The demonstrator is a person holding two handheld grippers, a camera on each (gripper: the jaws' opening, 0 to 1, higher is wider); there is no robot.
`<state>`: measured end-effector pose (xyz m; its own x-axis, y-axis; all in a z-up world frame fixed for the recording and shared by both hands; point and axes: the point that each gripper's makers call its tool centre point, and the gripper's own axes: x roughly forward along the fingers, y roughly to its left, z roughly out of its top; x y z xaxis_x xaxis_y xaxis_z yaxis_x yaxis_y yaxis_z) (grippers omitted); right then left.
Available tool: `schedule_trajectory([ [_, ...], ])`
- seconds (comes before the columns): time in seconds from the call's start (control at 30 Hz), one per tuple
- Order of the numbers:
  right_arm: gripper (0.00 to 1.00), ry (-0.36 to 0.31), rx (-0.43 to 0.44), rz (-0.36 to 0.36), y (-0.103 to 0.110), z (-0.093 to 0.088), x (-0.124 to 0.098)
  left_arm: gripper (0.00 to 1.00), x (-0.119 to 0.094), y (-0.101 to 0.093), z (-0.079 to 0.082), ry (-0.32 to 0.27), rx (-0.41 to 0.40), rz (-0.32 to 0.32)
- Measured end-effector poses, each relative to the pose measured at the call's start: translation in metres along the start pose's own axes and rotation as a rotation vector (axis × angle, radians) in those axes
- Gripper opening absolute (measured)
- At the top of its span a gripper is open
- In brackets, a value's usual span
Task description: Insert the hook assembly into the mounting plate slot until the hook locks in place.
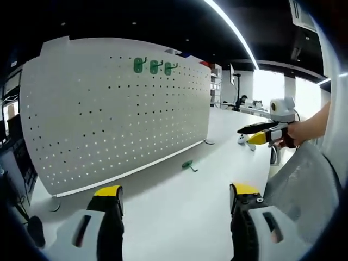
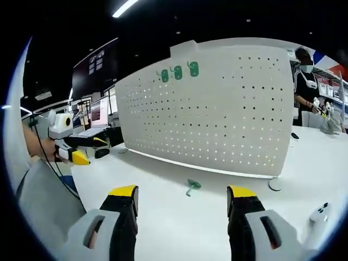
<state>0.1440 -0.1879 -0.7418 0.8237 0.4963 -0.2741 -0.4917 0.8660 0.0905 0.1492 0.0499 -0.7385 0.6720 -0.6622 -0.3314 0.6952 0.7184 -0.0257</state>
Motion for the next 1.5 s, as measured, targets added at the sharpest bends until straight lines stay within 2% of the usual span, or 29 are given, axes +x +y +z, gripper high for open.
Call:
schedule_trajectory([
  [0.23, 0.64, 0.0, 0.006, -0.005, -0.001, 0.0, 0.0, 0.83, 0.019, -0.005, 0.005, 0.035, 0.06, -0.064],
  [0.37, 0.64, 0.001, 0.003, -0.007, -0.001, 0.0, 0.0, 0.83, 0.03, -0.011, 0.003, 0.075, 0.107, -0.114],
  [0.4, 0.64, 0.004, 0.007, -0.008, -0.001, -0.001, 0.0, 0.83, 0.032, -0.015, 0.003, 0.086, 0.118, -0.145],
  [0.53, 0.64, 0.004, 0.002, -0.002, 0.001, 0.0, 0.0, 0.83, 0.039, -0.02, -0.001, 0.13, 0.198, -0.202],
  [0.73, 0.63, 0.008, -0.002, 0.002, 0.002, -0.001, 0.0, 0.82, 0.048, -0.017, 0.0, 0.162, 0.234, -0.222],
  [0.93, 0.63, 0.014, -0.013, 0.004, 0.004, -0.002, 0.0, 0.82, 0.056, -0.019, -0.003, 0.215, 0.279, -0.275],
  [1.5, 0.63, 0.023, -0.002, 0.004, 0.004, -0.004, 0.0, 0.82, 0.079, -0.022, -0.007, 0.3, 0.378, -0.367],
])
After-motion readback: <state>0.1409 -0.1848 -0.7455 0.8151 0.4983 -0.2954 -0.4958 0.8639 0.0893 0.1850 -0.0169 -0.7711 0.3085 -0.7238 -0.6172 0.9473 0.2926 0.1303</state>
